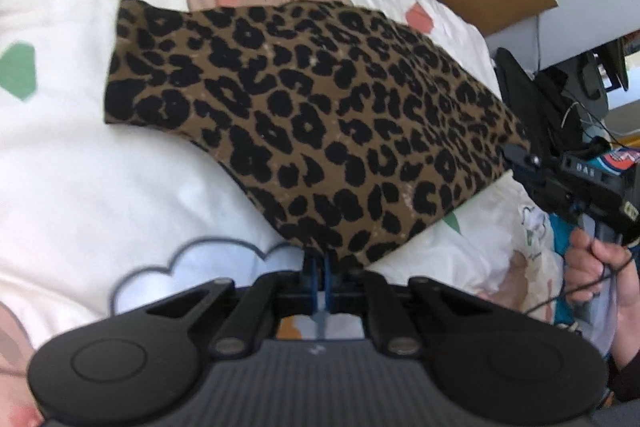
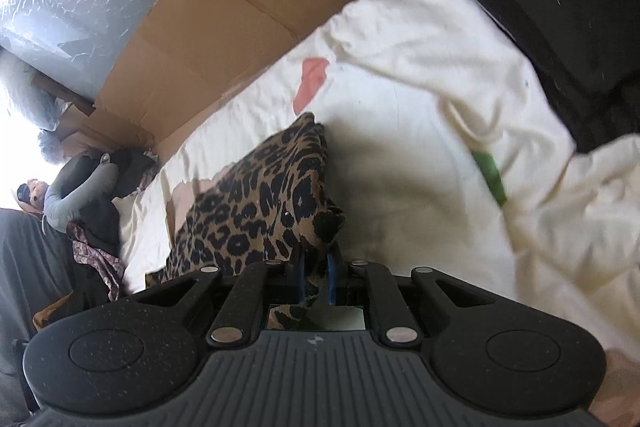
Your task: Fold clothes
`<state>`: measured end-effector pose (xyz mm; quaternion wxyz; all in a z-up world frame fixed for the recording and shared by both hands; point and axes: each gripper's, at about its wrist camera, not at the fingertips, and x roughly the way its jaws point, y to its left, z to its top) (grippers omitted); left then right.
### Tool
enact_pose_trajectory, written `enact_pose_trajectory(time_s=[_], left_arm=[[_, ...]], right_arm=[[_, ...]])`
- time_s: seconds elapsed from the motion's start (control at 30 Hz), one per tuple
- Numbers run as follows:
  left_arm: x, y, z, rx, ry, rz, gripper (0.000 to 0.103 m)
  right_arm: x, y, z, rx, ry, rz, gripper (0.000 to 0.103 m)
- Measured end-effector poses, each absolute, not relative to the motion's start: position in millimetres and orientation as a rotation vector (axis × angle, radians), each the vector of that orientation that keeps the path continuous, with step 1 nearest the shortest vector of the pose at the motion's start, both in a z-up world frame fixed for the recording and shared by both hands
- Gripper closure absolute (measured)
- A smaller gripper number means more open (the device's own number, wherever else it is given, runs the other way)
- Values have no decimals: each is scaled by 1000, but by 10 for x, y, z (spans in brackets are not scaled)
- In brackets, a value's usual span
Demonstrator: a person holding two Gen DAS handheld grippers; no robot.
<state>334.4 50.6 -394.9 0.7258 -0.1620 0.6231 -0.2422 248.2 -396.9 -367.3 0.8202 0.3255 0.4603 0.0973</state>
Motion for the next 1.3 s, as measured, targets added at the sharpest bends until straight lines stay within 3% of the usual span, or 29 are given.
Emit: enact_pose_trajectory(time_s=[0.67,1.3], left_arm=[[3270,-240,-3998,-549,1570,-422,101],[3175,-501,-4039,-663,1568,-443,100]], right_arm=[[3009,-4155,-3372,589,892,182,95],[3311,-4286,-3283,534,857,181,95]])
